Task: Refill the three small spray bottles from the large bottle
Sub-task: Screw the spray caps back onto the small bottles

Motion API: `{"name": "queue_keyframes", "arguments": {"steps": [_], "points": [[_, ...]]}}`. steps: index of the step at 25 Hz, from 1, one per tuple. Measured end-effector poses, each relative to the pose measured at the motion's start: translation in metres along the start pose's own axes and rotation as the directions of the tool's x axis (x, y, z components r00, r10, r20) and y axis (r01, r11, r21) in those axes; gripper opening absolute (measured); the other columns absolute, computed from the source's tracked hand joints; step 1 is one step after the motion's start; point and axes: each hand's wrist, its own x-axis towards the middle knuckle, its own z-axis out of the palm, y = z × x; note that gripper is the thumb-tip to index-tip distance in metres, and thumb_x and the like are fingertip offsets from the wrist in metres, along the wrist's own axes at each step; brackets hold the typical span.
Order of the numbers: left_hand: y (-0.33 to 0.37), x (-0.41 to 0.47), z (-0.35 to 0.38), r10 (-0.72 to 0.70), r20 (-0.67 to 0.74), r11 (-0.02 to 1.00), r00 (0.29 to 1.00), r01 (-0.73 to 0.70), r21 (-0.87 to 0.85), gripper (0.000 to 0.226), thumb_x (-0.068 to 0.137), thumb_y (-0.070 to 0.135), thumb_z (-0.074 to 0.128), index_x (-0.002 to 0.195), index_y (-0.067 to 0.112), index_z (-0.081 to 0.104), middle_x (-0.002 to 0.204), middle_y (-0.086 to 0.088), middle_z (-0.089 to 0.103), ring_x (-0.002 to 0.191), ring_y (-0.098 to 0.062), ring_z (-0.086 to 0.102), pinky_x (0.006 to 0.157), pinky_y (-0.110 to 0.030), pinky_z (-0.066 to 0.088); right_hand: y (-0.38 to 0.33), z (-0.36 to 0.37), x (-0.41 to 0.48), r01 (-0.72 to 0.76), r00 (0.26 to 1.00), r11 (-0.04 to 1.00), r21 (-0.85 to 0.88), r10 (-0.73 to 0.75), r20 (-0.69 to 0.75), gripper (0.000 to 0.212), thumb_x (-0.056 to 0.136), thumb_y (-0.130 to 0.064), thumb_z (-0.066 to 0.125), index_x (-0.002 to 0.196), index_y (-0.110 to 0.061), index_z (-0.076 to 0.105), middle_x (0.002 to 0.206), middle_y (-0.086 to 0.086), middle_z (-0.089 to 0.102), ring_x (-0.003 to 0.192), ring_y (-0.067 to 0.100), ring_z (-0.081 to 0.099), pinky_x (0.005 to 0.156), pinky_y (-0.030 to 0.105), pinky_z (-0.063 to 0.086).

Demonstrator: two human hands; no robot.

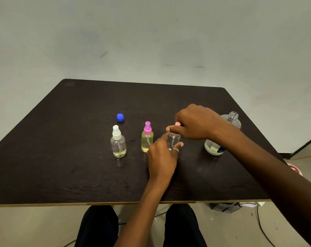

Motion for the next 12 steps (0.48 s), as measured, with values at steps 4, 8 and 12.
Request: {"name": "queue_keyframes", "arguments": {"steps": [4,8,12], "points": [[0.0,0.0,0.0,-0.002,-0.004,1.0,1.0,0.002,-0.005,0.041,0.084,0.035,0.077,0.12,0.019,0.067,0.1,0.005,0.073,0.091,-0.008,0.068,0.078,-0.024,0.057,0.005,-0.012,-0.001,0.148,0.984,0.973,0.178,-0.163,0.07,0.02,0.088,-0.031,0.066,0.106,-0.024,0.067,0.097,-0.012,0.065,0.085,0.006,0.059,0.076,0.029,0.052],[0.001,0.0,0.001,0.007,-0.005,1.0,1.0,-0.007,0.003,0.042,0.084,0.036,0.076,0.121,0.019,0.066,0.101,0.005,0.072,0.092,-0.009,0.068,0.078,-0.024,0.057,0.003,-0.013,0.002,0.168,0.98,0.973,0.158,-0.182,0.078,0.012,0.087,-0.016,0.066,0.097,-0.019,0.071,0.091,-0.007,0.07,0.08,0.007,0.062,0.073,0.027,0.052],[-0.001,0.001,0.001,-0.003,-0.002,1.0,1.0,0.003,0.011,0.038,0.084,0.036,0.077,0.116,0.018,0.067,0.097,0.006,0.072,0.087,-0.007,0.067,0.076,-0.022,0.056,-0.003,-0.005,0.0,0.024,1.0,0.996,-0.082,-0.023,0.015,0.047,0.093,-0.058,0.049,0.073,-0.016,0.058,0.066,-0.003,0.056,0.059,0.01,0.052,0.049,0.023,0.032]]}}
